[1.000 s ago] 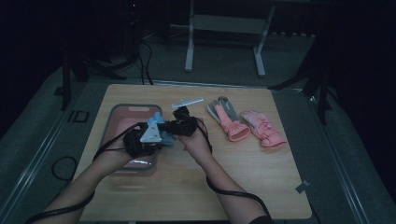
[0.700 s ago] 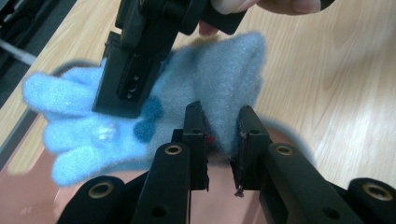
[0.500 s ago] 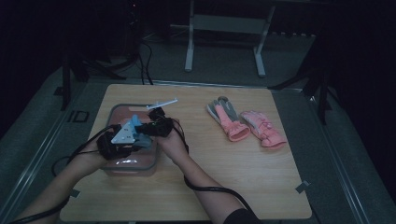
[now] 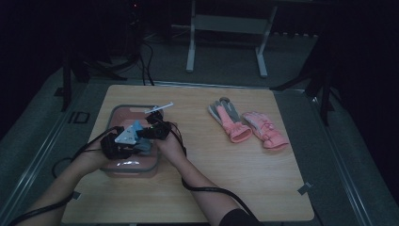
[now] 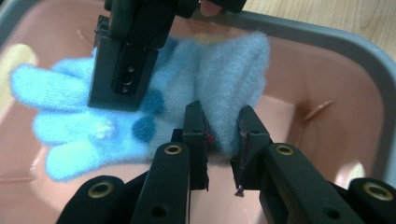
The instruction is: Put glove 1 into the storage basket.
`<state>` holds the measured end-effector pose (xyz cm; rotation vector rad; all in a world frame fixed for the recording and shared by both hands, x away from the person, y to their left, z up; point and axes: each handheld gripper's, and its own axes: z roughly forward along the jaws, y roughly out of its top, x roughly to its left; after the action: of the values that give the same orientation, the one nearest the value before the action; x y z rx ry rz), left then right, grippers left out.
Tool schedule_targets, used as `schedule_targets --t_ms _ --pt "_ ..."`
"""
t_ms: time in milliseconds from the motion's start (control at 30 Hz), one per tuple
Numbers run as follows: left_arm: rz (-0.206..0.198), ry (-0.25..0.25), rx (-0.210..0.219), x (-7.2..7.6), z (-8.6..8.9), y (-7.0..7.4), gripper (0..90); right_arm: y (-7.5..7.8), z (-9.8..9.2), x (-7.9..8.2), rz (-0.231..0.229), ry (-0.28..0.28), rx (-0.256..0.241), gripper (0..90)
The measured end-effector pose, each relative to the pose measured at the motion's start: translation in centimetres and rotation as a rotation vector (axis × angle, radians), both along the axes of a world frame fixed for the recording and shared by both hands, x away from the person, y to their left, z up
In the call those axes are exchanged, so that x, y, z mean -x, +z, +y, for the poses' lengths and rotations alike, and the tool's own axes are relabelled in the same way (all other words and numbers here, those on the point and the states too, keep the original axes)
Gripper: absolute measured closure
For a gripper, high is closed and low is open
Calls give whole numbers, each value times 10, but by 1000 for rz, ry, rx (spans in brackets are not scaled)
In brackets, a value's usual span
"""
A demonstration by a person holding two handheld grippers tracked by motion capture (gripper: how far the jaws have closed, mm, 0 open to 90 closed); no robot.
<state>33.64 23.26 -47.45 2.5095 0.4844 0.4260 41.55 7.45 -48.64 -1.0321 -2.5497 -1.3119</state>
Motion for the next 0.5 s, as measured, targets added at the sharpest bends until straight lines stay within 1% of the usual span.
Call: schedule_targets --t_ms 33,100,167,200,233,267,300,333,367,400,433,500 --pt "4 3 -2 -3 -1 -2 780 0 -1 -1 8 1 -13 773" --pt "28 14 14 -9 -3 -3 779 1 -1 -2 -16 -24 22 755" --pt "37 13 13 -14 -4 -2 778 2 -2 -5 -8 -29 38 717" --pt "41 18 6 -17 -4 -2 777 3 -2 -6 -7 -41 46 666" --pt "44 19 -3 -19 -4 -3 777 4 -2 -7 -8 -48 56 593" --pt "55 23 -11 -22 -4 -5 777 3 -3 -8 -4 -55 61 548" --pt "62 28 -23 -24 -5 -8 776 3 -5 -8 -3 -66 67 534" --pt "70 37 -35 -26 -5 -11 774 4 -7 -8 -9 -76 67 502" --pt "84 44 -42 -29 -5 -13 771 4 -9 -8 -11 -74 57 476" --pt "106 46 -41 -31 -4 -15 767 4 -11 -8 -6 -76 49 467" --pt "105 47 -45 -32 -4 -17 762 5 -13 -7 -8 -80 44 448" --pt "121 49 -62 -33 -5 -19 750 7 -17 -6 -2 -85 24 439"
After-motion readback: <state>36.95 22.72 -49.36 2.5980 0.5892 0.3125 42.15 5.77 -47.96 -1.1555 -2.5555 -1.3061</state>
